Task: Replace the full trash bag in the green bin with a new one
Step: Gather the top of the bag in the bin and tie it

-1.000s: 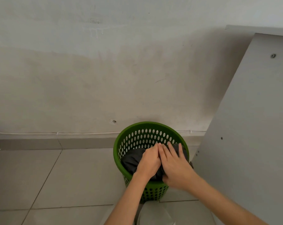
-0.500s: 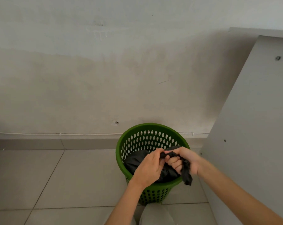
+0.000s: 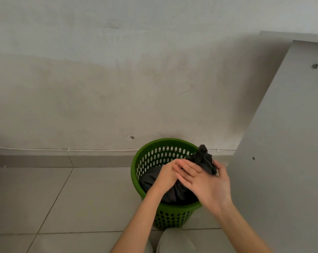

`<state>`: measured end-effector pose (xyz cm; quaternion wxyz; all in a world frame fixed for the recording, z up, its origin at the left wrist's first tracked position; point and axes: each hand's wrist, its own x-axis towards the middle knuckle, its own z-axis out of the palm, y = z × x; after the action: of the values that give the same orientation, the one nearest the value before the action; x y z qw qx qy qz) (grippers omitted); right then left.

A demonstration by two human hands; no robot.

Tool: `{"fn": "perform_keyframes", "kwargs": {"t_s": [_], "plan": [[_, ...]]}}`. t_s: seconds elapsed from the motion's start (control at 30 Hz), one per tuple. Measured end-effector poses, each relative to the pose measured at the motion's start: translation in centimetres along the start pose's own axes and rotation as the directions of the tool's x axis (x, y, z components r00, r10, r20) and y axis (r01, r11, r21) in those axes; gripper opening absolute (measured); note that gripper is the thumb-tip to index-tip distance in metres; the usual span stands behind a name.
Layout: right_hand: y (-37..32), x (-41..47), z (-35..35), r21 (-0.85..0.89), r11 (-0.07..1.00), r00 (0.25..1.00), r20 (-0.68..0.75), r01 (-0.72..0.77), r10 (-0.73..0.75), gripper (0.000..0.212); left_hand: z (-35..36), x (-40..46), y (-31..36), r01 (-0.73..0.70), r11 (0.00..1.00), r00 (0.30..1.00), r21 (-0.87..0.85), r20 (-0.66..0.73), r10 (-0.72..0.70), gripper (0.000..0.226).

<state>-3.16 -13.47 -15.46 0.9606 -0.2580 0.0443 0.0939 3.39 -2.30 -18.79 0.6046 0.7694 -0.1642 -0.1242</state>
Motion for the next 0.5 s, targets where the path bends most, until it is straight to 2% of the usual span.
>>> {"fn": "perform_keyframes", "kwargs": {"t_s": [0.03,0.07,0.1,0.13,0.17,0.2,0.23,0.27,0.3,0.33,0.4,0.47,0.5], "plan": [[-0.1,-0.1,-0.1,-0.210,0.974,0.995,0.060,0.090,-0.079,0.091,0.0,0.1,-0.1,0.040,0.999,0.999,-0.008,-0.004,-0.040,0.025],[-0.2,-0.2,-0.5,-0.459,0.863,0.976,0.142,0.210,-0.162,0.089,-0.1,0.2,-0.2,0.083,0.997,0.996,-0.011,-0.015,-0.083,0.027],[-0.3,-0.4,-0.8,-0.704,0.632,0.946,0.234,0.324,-0.225,0.077,-0.2,0.2,-0.4,0.123,0.992,0.992,-0.025,-0.020,-0.124,0.032],[-0.4,-0.4,-1.5,-0.874,0.270,0.903,0.334,0.404,-0.270,0.065,-0.3,0.2,-0.5,0.150,0.987,0.989,-0.053,-0.008,-0.151,0.037],[-0.8,-0.1,-2.3,-0.890,-0.167,0.850,0.455,0.424,-0.267,0.063,-0.3,0.1,-0.6,0.163,0.984,0.987,-0.073,0.024,-0.162,0.039],[-1.4,0.6,-3.4,-0.723,-0.562,0.803,0.574,0.402,-0.164,0.065,-0.4,0.0,-0.5,0.166,0.983,0.985,-0.079,0.063,-0.161,0.038],[-2.1,1.5,-4.1,-0.474,-0.810,0.780,0.625,0.345,-0.034,0.065,-0.3,-0.1,-0.4,0.169,0.983,0.982,-0.068,0.098,-0.162,0.035],[-2.8,2.4,-4.6,-0.262,-0.918,0.766,0.639,0.297,0.066,0.059,-0.2,-0.2,-0.2,0.174,0.984,0.977,-0.049,0.132,-0.166,0.033],[-3.4,3.2,-4.2,-0.139,-0.949,0.764,0.631,0.283,0.135,0.049,-0.1,-0.3,-0.1,0.174,0.984,0.973,-0.036,0.161,-0.167,0.031],[-3.9,3.7,-3.2,-0.100,-0.950,0.784,0.594,0.297,0.182,0.036,-0.1,-0.5,-0.1,0.171,0.984,0.971,-0.056,0.182,-0.158,0.032],[-4.7,4.0,-0.8,-0.188,-0.926,0.883,0.410,0.327,0.229,0.013,-0.1,-0.7,-0.1,0.190,0.969,0.970,-0.156,0.185,-0.160,0.034],[-4.9,4.1,0.6,-0.395,-0.889,0.972,0.071,0.234,0.224,0.014,-0.5,-1.0,0.2,0.197,0.963,0.966,-0.186,0.206,-0.157,0.028],[-4.9,4.2,1.1,-0.527,-0.837,0.970,-0.088,0.147,0.226,0.015,-0.6,-1.1,0.2,0.185,0.974,0.963,-0.133,0.224,-0.152,0.020]]}}
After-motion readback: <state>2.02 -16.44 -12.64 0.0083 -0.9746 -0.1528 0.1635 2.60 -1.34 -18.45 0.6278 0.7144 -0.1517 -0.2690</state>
